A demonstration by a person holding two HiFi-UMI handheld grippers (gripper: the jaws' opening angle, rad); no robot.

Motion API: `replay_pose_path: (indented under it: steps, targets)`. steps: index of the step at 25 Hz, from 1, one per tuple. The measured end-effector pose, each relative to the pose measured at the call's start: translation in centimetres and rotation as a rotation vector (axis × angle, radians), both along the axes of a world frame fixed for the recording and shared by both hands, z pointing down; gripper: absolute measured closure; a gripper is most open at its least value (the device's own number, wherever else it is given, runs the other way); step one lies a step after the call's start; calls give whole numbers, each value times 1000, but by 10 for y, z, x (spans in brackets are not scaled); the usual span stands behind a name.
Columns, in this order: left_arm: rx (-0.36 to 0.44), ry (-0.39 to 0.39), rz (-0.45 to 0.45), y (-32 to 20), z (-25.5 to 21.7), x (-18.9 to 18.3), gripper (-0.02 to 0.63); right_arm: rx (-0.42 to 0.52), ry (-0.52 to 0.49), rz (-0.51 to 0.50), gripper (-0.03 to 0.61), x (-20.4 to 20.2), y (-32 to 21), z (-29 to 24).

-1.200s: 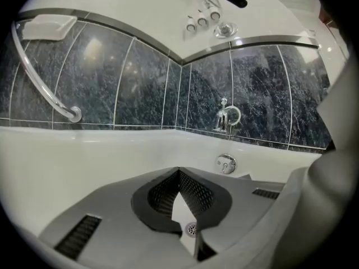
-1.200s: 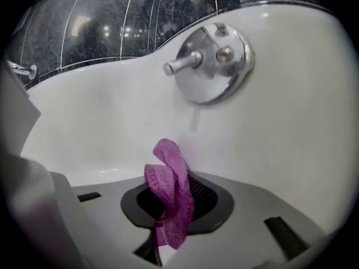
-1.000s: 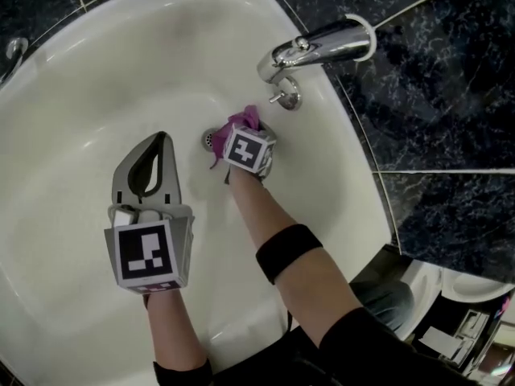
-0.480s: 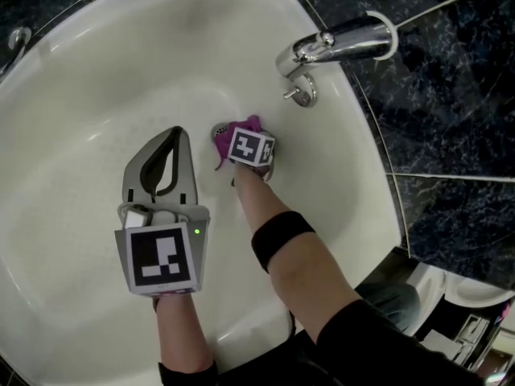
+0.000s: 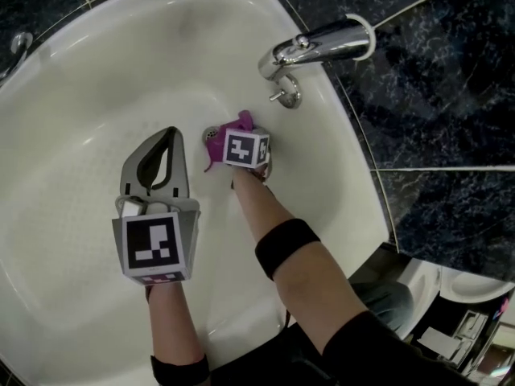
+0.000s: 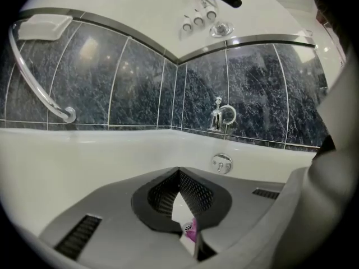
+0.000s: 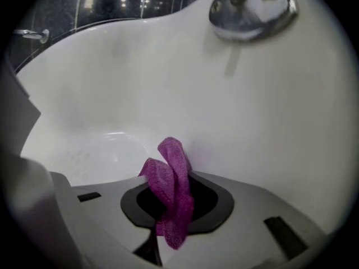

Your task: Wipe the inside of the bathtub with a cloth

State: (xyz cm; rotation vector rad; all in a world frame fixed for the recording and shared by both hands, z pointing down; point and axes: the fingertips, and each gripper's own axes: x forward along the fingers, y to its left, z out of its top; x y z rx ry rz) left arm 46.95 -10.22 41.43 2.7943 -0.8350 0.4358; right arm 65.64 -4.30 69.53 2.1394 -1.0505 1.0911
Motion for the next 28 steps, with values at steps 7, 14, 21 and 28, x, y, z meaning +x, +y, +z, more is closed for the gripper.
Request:
replay_pose_path:
  steps: [7, 14, 21, 28]
  targets:
    - [-4, -13, 23, 6, 6, 5, 614, 127, 63, -163, 489, -13, -10, -103]
    - [-16, -14, 34, 9, 10, 9, 614, 301, 78, -264, 489, -39, 13, -195]
    - [-7, -45, 59, 11, 8, 8, 614, 467, 77, -324, 489, -46, 39, -255]
    - [11, -75, 51, 7, 9, 9, 614, 520, 27, -327, 489, -51, 29, -279]
